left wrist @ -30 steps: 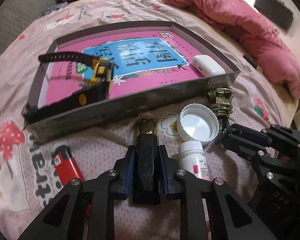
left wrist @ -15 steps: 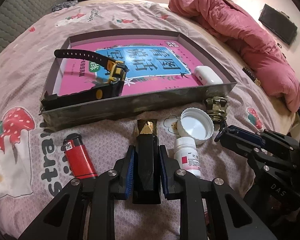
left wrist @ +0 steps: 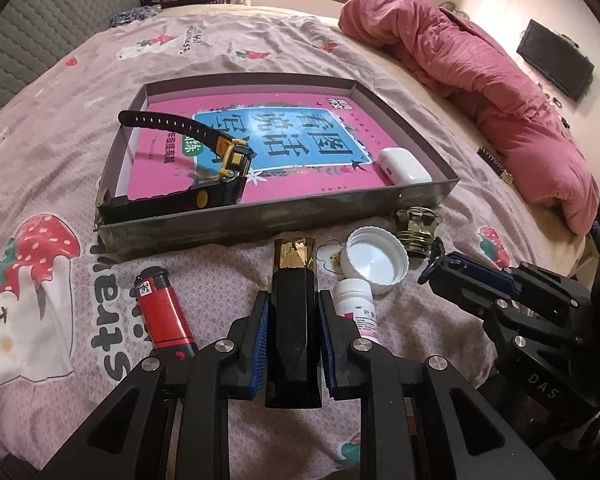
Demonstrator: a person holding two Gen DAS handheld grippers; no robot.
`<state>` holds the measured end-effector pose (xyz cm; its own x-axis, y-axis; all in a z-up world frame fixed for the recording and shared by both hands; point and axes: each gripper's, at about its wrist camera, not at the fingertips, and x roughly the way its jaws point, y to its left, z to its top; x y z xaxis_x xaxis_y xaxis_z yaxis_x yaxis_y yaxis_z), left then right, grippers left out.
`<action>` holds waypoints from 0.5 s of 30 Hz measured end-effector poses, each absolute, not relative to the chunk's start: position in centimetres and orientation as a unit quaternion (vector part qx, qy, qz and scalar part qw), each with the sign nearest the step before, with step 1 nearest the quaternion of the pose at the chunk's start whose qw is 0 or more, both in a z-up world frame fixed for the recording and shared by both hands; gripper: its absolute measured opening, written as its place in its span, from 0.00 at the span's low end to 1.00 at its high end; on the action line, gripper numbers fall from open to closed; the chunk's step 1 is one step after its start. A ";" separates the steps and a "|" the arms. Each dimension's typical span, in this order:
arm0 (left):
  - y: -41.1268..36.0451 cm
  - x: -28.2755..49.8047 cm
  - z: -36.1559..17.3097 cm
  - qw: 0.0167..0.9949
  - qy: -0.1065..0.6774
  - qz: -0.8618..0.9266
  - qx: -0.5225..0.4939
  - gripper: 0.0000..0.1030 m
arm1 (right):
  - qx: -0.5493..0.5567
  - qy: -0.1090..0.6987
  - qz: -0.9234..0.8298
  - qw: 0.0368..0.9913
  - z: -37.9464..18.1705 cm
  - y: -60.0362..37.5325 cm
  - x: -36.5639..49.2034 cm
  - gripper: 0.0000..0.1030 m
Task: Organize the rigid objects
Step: 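Lift and carry the black case over the box with left tool while right tool carries the clip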
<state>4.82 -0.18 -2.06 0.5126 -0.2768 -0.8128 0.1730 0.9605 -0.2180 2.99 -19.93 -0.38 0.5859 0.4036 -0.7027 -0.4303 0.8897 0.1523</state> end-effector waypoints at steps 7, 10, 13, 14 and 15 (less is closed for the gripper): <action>-0.6 4.3 -1.3 0.874 0.466 -0.129 -0.052 0.22 | -0.017 0.371 0.232 0.899 0.6 -20.0 2.7 0.17; -0.6 4.1 -0.9 0.877 0.461 -0.128 -0.053 0.22 | -0.016 0.363 0.229 0.903 1.1 -20.1 2.7 0.17; -0.5 3.9 -0.5 0.879 0.456 -0.124 -0.057 0.22 | -0.016 0.349 0.227 0.909 1.7 -20.2 2.7 0.17; -0.4 3.8 -0.4 0.881 0.454 -0.122 -0.059 0.22 | -0.016 0.347 0.227 0.910 1.8 -20.2 2.8 0.17; -0.4 3.8 -0.2 0.882 0.451 -0.121 -0.061 0.22 | -0.016 0.342 0.225 0.912 2.0 -20.3 2.8 0.17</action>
<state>3.75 -0.42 -0.23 0.5635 -0.2677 -0.7815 0.1580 0.9635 -0.2161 2.81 -20.30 2.01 0.6645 0.3992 -0.6317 -0.4215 0.8983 0.1243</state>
